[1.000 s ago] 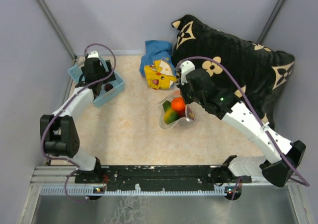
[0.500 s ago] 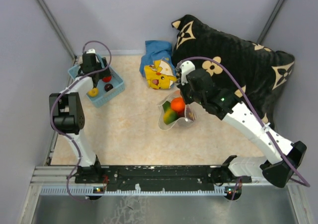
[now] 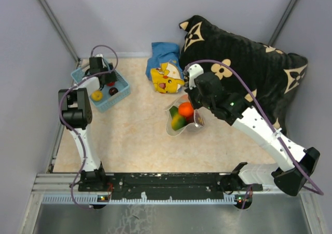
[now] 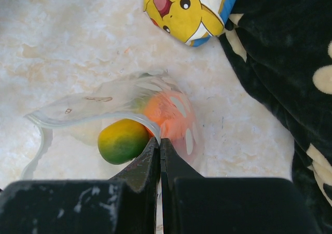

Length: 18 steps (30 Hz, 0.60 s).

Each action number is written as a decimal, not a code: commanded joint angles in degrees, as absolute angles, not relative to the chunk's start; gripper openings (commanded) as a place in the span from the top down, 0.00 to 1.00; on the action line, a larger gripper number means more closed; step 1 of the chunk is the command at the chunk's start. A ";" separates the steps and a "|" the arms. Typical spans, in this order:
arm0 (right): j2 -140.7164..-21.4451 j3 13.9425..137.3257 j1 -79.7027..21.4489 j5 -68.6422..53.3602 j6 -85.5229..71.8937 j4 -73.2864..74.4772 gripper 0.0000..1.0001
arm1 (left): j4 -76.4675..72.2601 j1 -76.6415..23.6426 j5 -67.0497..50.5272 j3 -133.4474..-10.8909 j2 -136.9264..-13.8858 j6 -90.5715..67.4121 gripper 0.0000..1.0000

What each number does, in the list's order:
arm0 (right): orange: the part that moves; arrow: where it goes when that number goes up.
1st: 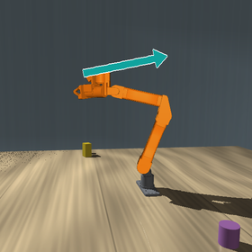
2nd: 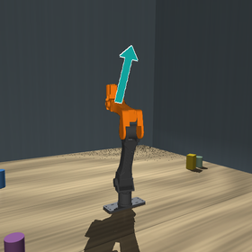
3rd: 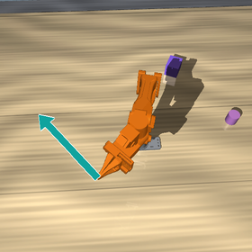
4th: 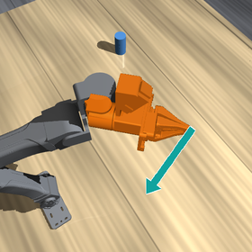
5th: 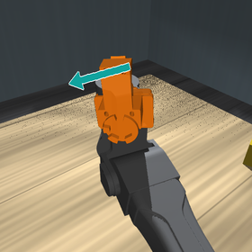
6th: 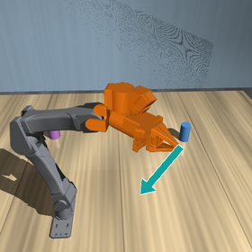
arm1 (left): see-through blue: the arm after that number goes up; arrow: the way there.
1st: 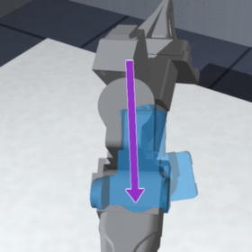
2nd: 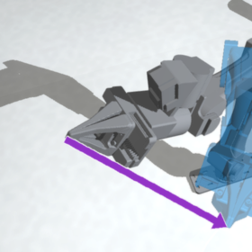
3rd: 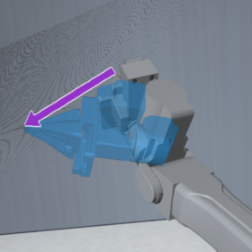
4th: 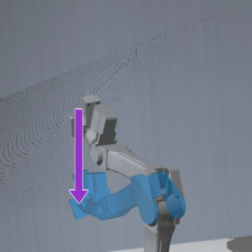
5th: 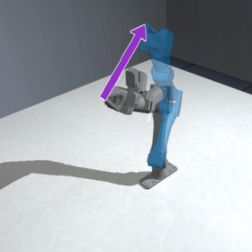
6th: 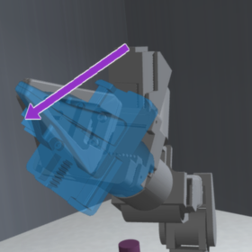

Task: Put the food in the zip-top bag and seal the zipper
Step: Pick up the fake fruit from the bin.

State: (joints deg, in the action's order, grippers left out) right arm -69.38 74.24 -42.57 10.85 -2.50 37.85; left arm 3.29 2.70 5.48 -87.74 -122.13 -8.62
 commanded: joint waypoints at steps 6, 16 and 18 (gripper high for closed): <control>-68.02 74.69 -42.28 11.45 -1.31 35.63 1.00 | 3.49 3.39 1.07 -91.64 -125.03 -5.46 0.31; -68.84 74.95 -42.33 11.28 -1.23 35.54 1.00 | 2.43 3.35 -1.55 -87.28 -118.35 -5.55 0.48; -69.22 75.07 -42.29 11.24 -1.21 35.27 1.00 | 2.20 3.38 -2.60 -85.35 -115.77 -6.99 0.48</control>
